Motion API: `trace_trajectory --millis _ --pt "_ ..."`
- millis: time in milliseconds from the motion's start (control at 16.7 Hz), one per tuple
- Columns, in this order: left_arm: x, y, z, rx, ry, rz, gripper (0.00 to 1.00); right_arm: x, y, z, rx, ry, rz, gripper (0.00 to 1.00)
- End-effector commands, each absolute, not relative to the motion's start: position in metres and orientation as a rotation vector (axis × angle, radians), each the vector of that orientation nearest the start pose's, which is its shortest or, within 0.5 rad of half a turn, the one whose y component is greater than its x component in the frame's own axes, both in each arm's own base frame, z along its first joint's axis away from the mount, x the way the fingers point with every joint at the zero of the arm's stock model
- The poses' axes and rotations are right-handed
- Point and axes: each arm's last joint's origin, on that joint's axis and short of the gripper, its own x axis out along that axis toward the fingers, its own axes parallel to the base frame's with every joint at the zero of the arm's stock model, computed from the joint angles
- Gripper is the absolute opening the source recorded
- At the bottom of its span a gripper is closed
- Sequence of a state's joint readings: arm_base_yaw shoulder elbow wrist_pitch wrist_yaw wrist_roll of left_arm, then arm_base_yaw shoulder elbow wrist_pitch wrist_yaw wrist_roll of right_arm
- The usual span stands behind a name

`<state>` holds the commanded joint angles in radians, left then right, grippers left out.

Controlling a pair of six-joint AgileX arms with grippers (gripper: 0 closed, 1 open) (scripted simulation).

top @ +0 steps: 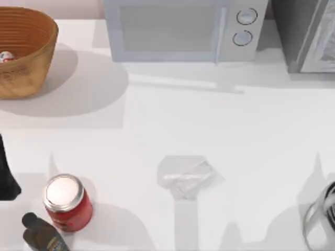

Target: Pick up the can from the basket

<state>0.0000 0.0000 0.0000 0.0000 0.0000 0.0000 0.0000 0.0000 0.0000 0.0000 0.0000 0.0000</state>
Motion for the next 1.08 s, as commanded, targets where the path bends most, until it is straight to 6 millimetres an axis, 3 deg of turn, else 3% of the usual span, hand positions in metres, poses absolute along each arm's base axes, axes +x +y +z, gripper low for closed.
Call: trace_trajectory --millis 180,300,480,720,900,1080 --pt "0.105 -0.001 0.163 0.0 -0.003 0.003 1.0 0.106 -0.001 0.16 0.0 0.0 0.0 1.0" --pt "0.104 0.0 0.176 0.0 -0.015 0.018 1.0 0.106 -0.001 0.16 0.0 0.0 0.0 1.0" --pt "0.102 0.003 0.215 0.0 -0.035 0.05 1.0 0.106 -0.001 0.16 0.0 0.0 0.0 1.0" --pt "0.109 0.008 0.284 0.003 -0.008 0.091 1.0 0.106 -0.001 0.16 0.0 0.0 0.0 1.0" --pt "0.134 0.013 0.335 0.007 0.087 0.111 1.0 0.106 -0.001 0.16 0.0 0.0 0.0 1.0" --pt "0.182 0.021 0.371 0.009 0.253 0.117 1.0 0.106 -0.001 0.16 0.0 0.0 0.0 1.0"
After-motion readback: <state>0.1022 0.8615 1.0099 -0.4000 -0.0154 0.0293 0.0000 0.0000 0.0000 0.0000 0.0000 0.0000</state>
